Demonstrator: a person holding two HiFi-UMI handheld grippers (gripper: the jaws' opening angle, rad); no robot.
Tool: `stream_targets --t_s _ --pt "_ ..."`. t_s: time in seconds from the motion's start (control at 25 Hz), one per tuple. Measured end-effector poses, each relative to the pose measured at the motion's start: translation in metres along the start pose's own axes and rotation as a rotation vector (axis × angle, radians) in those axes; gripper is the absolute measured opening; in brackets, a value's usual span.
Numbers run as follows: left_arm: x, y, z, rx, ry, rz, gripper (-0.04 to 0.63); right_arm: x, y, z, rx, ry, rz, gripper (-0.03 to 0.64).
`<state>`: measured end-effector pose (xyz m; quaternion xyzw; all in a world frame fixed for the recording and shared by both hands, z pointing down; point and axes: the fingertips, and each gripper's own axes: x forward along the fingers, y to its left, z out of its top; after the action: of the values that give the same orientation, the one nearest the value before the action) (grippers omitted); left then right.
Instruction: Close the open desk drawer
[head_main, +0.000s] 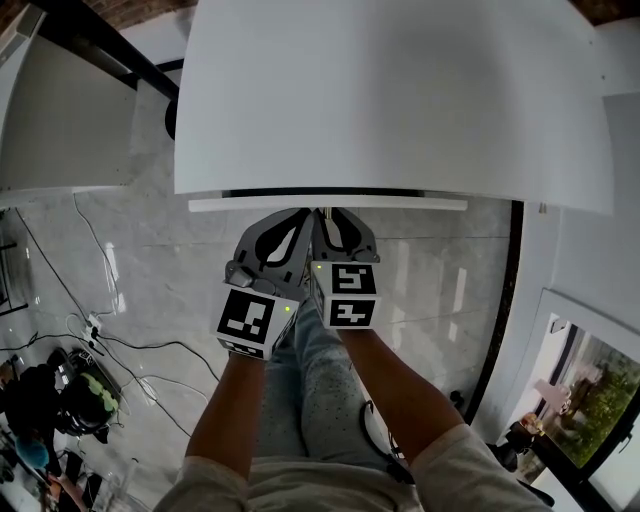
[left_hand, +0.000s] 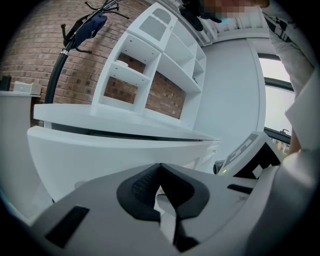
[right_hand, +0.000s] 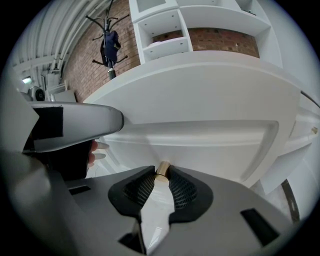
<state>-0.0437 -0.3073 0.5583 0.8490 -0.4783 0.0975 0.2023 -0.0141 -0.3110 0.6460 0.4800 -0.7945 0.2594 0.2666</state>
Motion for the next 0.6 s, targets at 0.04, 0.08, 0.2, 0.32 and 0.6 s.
stream_targets --t_s 0.04,0.08,0.2,0.32,0.6 --pt "0.001 0.001 0.000 -0.003 0.000 0.001 0.017 0.001 0.000 0.002 0.001 -0.002 0.001 0.107" --pt "0.003 0.002 0.001 -0.005 -0.001 0.001 0.017 0.002 0.000 0.004 0.004 -0.007 0.004 0.107" --pt "0.006 0.004 0.003 -0.006 -0.002 0.003 0.017 0.006 -0.001 0.009 0.011 -0.015 0.009 0.107" --pt "0.010 0.007 0.005 -0.005 -0.001 0.002 0.017 0.009 -0.002 0.014 0.015 -0.018 0.008 0.107" --pt "0.020 0.014 0.015 -0.019 -0.044 -0.001 0.017 0.018 -0.006 0.016 0.005 -0.003 -0.002 0.107"
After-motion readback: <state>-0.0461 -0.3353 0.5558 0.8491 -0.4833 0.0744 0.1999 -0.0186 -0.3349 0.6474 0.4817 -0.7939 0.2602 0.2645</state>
